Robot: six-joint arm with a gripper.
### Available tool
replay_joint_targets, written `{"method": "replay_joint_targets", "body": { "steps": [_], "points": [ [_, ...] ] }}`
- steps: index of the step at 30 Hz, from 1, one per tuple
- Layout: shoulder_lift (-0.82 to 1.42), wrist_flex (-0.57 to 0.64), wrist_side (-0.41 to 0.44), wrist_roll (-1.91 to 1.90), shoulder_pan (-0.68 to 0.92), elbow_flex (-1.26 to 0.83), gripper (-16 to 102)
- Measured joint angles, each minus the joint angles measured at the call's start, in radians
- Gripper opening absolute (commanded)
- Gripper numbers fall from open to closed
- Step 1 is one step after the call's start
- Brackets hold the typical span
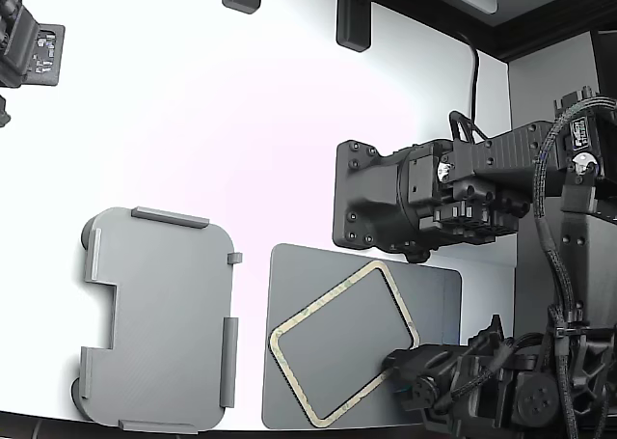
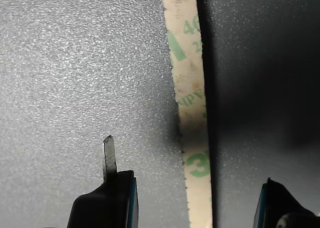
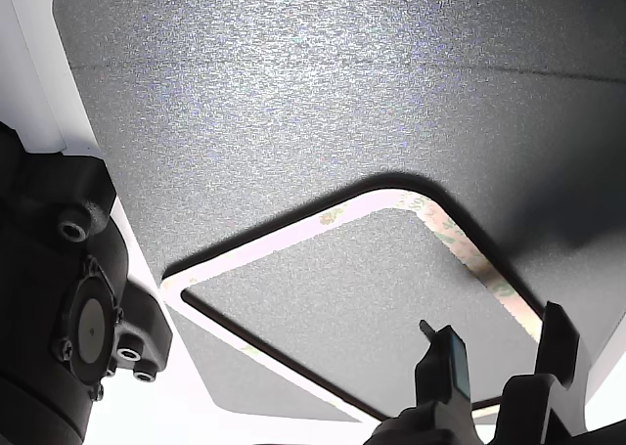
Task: Grab top frame and put it into gray box.
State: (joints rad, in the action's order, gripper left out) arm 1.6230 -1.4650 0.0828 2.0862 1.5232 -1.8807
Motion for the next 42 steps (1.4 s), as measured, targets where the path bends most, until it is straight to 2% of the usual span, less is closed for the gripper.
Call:
{"method": "replay_joint_targets", "body": {
  "steps": [19, 22, 28, 42],
  "points": [
    [0.008, 0.037, -0.021, -0.021, 0.046, -0.051, 96],
    [0.015, 0.040, -0.021, -0.026, 0.049, -0.060, 87],
    [0.017, 0.064, -0.014, -0.018, 0.055, -0.078, 83],
    [0.021, 0.110, -0.012, -0.011, 0.060, -0.117, 63]
  ]
}}
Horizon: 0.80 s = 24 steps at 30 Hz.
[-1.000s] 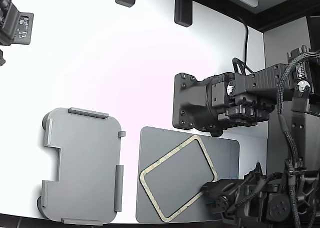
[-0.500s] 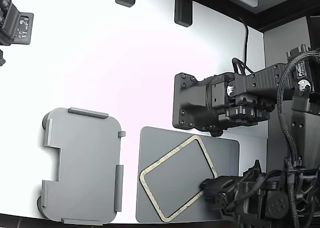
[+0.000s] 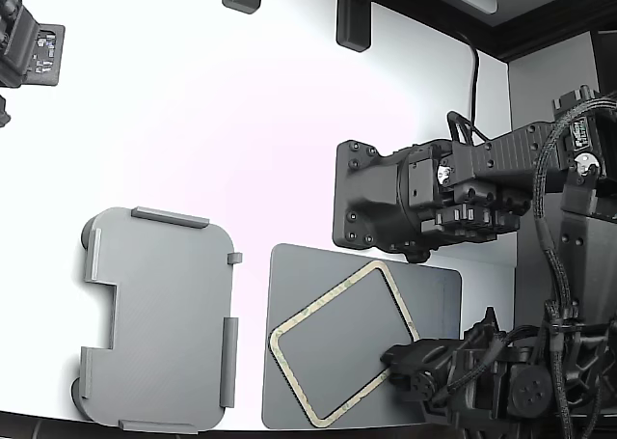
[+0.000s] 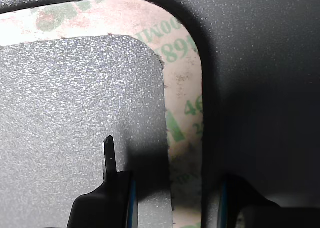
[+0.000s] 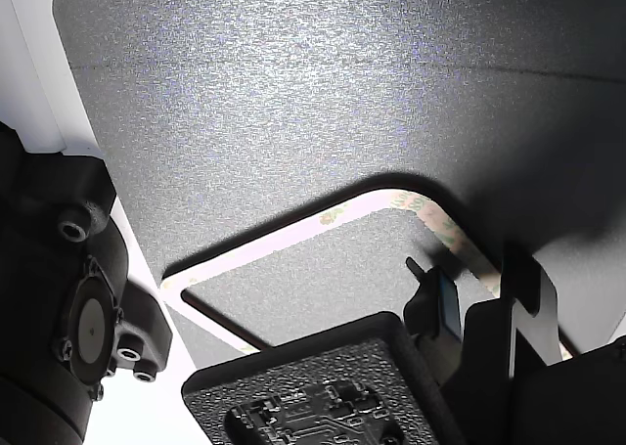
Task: Grab top frame and put it into gray box.
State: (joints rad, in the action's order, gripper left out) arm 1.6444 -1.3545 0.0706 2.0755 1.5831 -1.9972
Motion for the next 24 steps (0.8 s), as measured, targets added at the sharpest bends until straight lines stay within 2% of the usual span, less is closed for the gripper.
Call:
{"method": "replay_joint_targets", "body": {
  "steps": [9, 14, 17, 20, 24],
  "points": [
    [0.006, 0.005, -0.006, -0.002, 0.003, -0.006, 58],
    [0.009, 0.014, -0.012, 0.003, 0.005, -0.009, 47],
    [0.012, 0.025, -0.020, 0.005, 0.005, -0.009, 27],
    [0.015, 0.041, -0.025, 0.005, 0.005, -0.012, -10],
    [0.026, 0.061, -0.025, 0.011, 0.005, -0.023, -10]
  ]
}}
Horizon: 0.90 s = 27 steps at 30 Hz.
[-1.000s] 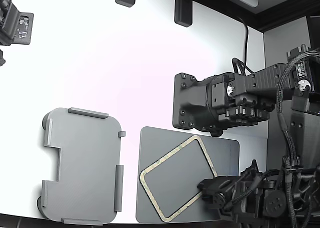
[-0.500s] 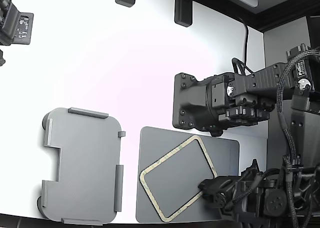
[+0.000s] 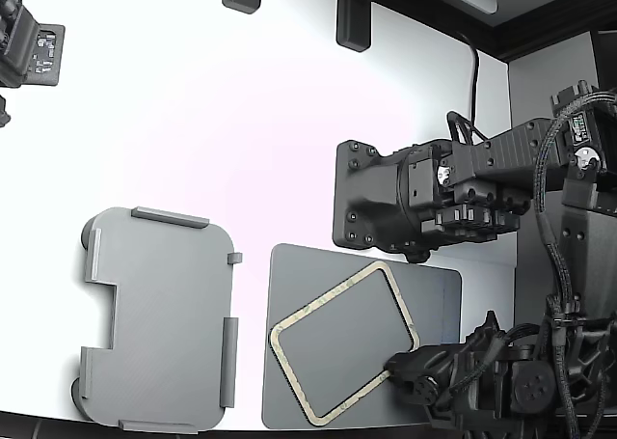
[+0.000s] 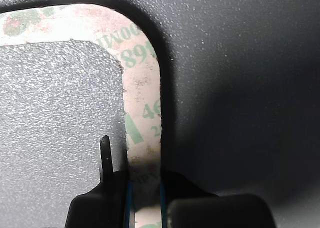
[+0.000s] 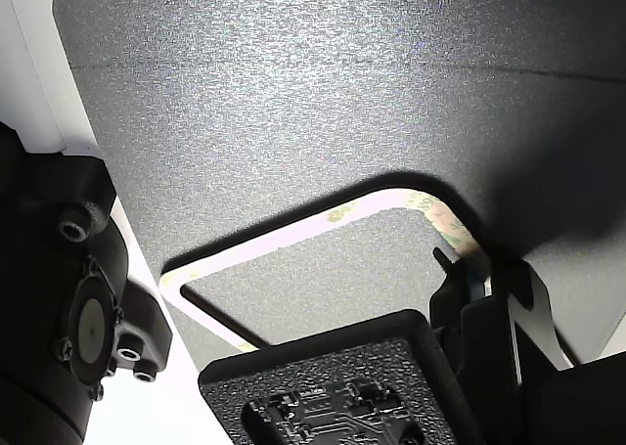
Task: Grab top frame and put it into gray box.
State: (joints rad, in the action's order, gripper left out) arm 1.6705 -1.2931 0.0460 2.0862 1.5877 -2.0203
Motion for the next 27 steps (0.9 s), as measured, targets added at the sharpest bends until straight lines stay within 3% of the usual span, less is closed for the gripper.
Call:
{"method": "replay_joint_targets", "body": {
  "steps": [5, 15, 24, 27],
  "points": [
    [0.000, -0.025, 0.002, 0.011, 0.000, 0.023, -10],
    [0.009, -0.235, 0.106, -0.100, -0.009, 0.265, -10],
    [0.034, -0.259, 0.221, -0.571, -0.124, 0.446, -10],
    [0.003, -0.316, 0.285, -0.770, -0.175, 0.522, -10]
  ]
}}
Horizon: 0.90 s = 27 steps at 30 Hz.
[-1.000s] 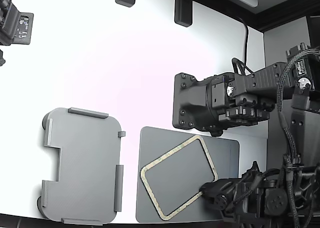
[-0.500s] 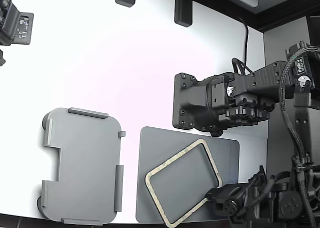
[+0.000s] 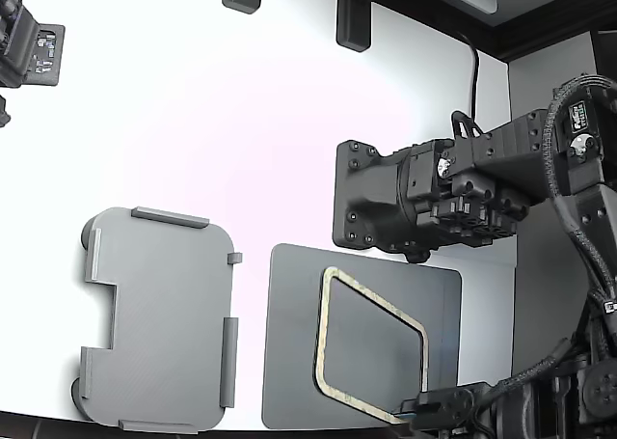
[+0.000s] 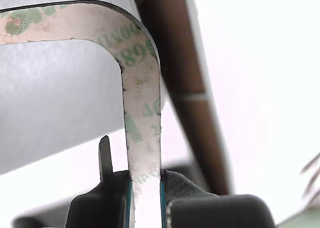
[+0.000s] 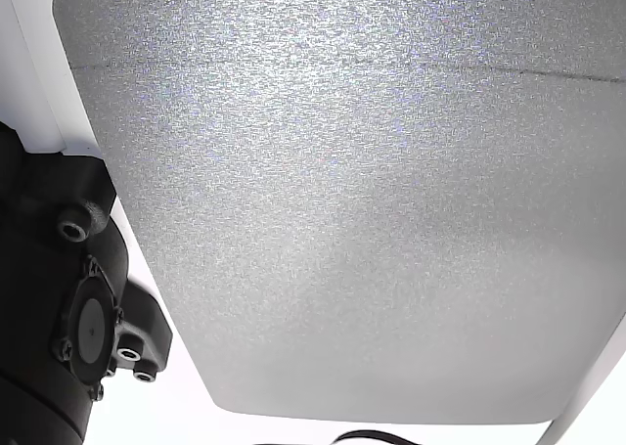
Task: Grab top frame and put it into gray box.
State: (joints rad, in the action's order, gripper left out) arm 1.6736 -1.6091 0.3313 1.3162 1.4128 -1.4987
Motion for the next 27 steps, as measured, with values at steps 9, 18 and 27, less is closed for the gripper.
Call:
{"method": "replay_joint_targets", "body": {
  "steps": [9, 18, 27],
  "points": [
    [-0.112, -0.037, 0.114, -0.758, -0.215, 0.219, -10],
    [-0.179, -0.037, 0.192, -1.381, -0.394, 0.302, -10],
    [-0.202, -0.037, 0.244, -1.809, -0.541, 0.396, -13]
  ]
}}
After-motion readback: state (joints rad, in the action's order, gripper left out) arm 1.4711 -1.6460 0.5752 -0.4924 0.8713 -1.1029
